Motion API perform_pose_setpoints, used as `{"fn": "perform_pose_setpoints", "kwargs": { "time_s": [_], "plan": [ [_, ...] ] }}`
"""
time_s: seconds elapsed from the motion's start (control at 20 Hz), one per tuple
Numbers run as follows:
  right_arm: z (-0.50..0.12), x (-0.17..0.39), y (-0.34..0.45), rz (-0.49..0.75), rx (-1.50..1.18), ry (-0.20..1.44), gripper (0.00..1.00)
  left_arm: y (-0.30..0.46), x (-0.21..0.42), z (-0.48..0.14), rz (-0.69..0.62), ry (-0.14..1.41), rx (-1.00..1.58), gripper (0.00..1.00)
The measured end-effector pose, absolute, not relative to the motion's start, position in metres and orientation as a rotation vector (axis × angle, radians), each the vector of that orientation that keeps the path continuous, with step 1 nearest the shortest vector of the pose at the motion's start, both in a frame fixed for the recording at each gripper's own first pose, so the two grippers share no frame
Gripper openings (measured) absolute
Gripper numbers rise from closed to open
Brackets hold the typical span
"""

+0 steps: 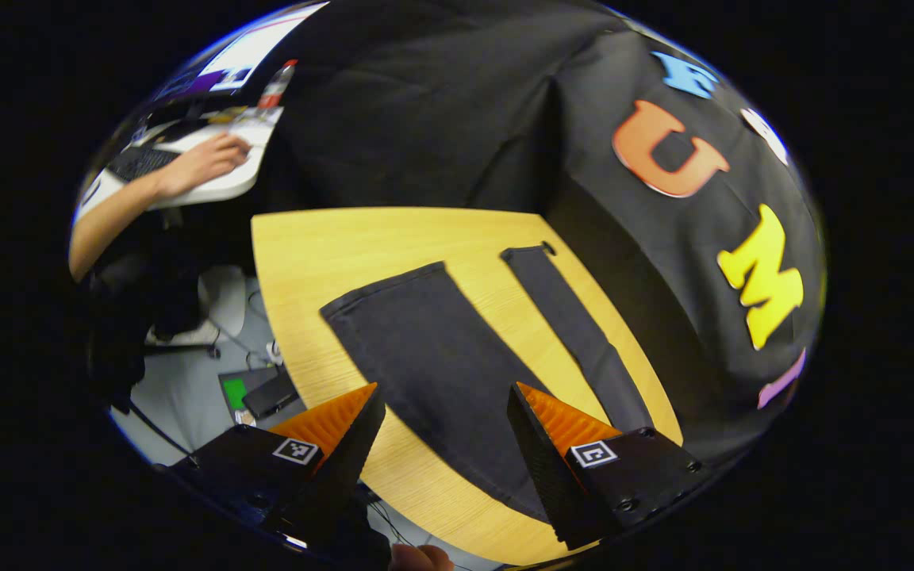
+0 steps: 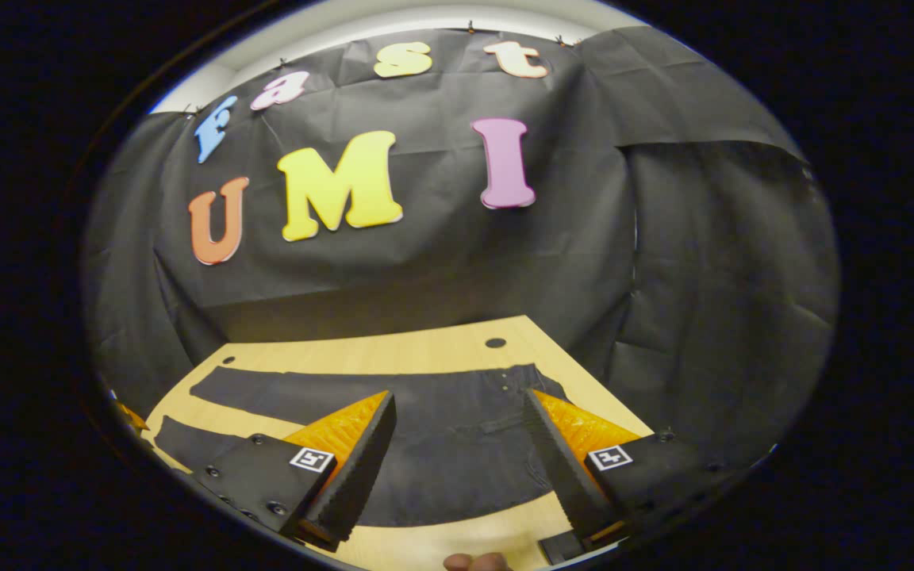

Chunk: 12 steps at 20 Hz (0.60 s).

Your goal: Grasp the waist and the cuffs of the jeans and fold them to make the two legs overlap; first hold the waist and fold one-third of the jeans toward the cuffs, then hold the cuffs and fold the remaining one-third in the same direction to finish folding.

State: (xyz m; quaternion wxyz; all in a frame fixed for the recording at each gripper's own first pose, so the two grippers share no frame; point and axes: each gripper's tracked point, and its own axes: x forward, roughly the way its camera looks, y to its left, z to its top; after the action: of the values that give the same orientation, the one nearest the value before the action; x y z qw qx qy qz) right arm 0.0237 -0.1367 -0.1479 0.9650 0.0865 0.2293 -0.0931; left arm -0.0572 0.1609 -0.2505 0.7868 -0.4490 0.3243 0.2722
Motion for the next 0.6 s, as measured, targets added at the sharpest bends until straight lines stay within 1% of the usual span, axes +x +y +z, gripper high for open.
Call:
{"fn": "perform_pose_setpoints", "kwargs": {
  "time_s": [0.05,0.15,0.2,0.3,0.35,0.4,0.6],
  "plan": [
    [-0.153,0.024,-0.144,-0.213,0.193,0.476,1.00,0.165,-0.058,-0.257,0.612,0.719,-1.028,0.99],
    [-0.158,0.030,-0.155,-0.252,0.198,0.487,1.00,0.173,-0.054,-0.265,0.642,0.745,-1.104,0.99],
    [-0.161,0.030,-0.158,-0.265,0.195,0.492,0.96,0.177,-0.051,-0.270,0.660,0.759,-1.134,1.00],
    [-0.166,0.031,-0.164,-0.289,0.198,0.507,0.96,0.185,-0.044,-0.283,0.691,0.798,-1.207,0.99],
    [-0.167,0.031,-0.166,-0.302,0.204,0.511,1.00,0.189,-0.041,-0.289,0.705,0.805,-1.235,0.99],
    [-0.169,0.030,-0.166,-0.314,0.207,0.515,1.00,0.192,-0.039,-0.293,0.721,0.820,-1.246,0.99],
    [-0.173,0.031,-0.167,-0.349,0.191,0.526,1.00,0.204,-0.018,-0.301,0.721,0.817,-1.303,0.97]
  ]
}}
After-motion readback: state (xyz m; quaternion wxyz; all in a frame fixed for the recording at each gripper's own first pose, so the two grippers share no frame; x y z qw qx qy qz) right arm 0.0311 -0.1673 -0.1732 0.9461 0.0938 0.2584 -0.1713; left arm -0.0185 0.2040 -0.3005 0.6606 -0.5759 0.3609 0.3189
